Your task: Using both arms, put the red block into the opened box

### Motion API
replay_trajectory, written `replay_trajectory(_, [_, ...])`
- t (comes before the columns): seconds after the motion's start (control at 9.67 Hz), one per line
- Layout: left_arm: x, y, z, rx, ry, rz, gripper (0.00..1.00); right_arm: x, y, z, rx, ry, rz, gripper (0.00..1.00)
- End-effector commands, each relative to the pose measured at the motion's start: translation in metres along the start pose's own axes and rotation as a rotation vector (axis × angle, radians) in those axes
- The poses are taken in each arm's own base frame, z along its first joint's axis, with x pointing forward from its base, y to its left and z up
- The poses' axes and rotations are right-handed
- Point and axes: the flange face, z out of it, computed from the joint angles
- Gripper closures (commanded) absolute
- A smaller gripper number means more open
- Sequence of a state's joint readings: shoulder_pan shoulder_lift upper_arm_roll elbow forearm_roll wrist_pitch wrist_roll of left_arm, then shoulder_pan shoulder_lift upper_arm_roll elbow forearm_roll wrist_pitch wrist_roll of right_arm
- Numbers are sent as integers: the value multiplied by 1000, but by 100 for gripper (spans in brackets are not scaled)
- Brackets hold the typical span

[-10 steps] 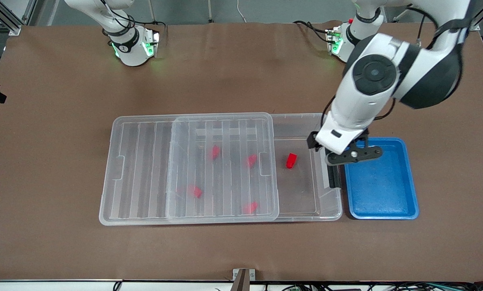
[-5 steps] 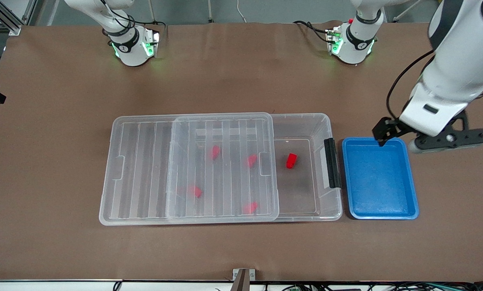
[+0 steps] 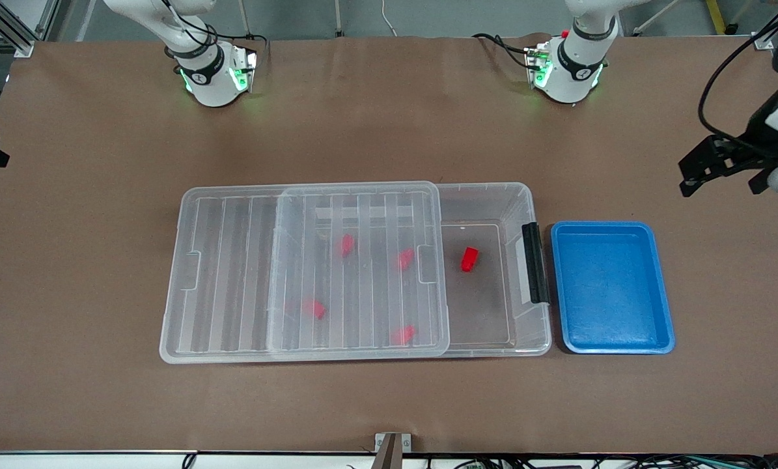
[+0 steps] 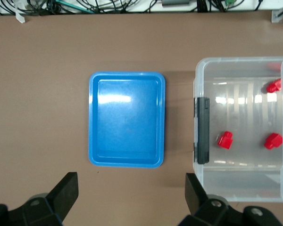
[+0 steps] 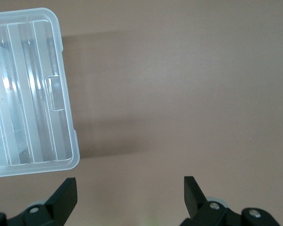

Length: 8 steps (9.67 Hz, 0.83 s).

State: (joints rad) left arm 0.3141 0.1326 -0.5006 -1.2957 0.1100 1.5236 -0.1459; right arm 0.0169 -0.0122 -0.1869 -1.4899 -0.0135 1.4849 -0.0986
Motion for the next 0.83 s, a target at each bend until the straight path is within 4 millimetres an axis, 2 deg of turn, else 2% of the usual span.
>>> replay_trajectory(0.0, [-15,-15,16,-22,-60,-8,0,-2,2,1,13,3,-6,0])
replay_trajectory(0.21, [-36,-15,16,-33,-82,-13,0,-2,2,1,13,3,-6,0])
replay_trajectory(0.52, [-67,-3,16,-26,-107,-5,0,-2,2,1,13,3,-6,0])
replay_trajectory(0.72, [-72,2,9,-23,-101,13,0,-2,2,1,13,3,-6,0])
